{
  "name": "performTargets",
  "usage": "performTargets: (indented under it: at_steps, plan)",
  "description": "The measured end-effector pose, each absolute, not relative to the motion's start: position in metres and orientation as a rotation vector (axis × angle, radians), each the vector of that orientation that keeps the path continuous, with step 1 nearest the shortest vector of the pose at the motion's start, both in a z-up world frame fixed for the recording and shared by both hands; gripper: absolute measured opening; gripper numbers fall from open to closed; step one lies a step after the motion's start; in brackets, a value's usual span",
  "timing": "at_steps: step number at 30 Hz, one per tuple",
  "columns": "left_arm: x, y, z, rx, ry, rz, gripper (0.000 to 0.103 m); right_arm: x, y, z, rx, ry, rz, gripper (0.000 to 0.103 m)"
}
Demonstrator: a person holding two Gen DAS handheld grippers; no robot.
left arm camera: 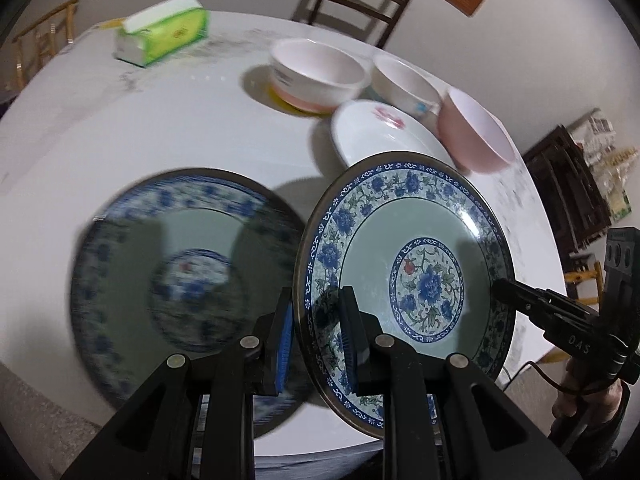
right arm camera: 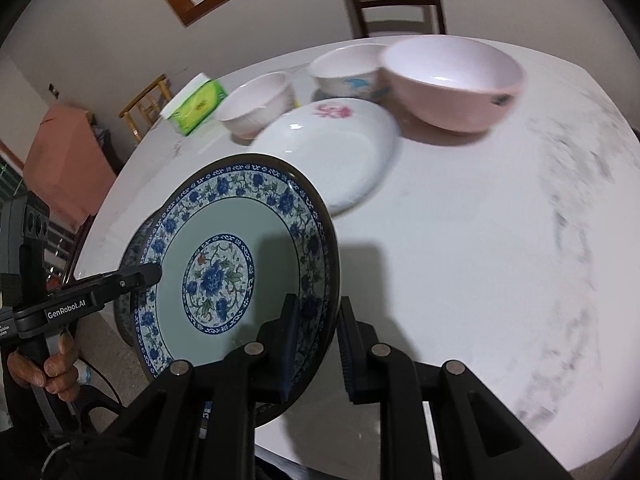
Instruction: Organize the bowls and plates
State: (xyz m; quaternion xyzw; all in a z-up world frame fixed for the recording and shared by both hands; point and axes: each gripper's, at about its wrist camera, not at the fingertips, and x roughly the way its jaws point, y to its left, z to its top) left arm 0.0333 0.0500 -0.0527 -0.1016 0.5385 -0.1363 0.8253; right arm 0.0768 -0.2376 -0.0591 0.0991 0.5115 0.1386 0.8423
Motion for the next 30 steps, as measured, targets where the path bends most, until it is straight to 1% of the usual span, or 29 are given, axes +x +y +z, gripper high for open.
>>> performTargets:
  at_steps: [7,14,22,30]
  plan:
    - [0.033,0.101,-0.043,-0.236,1.121,-0.193,0.019,0.1,-0.179,-0.057,0.177,1.099,0.368,0.019]
    - [0.032,0.151,-0.048,-0.274,1.129,-0.106,0.02,0.114,-0.127,-0.066,0.146,1.135,0.414,0.019]
    - [0.034,0.18,-0.062,-0.297,1.151,-0.069,0.02,0.123,-0.094,-0.079,0.128,1.183,0.423,0.019]
    - [0.035,0.187,-0.073,-0.314,1.172,-0.068,0.02,0.126,-0.09,-0.086,0.124,1.208,0.416,0.019]
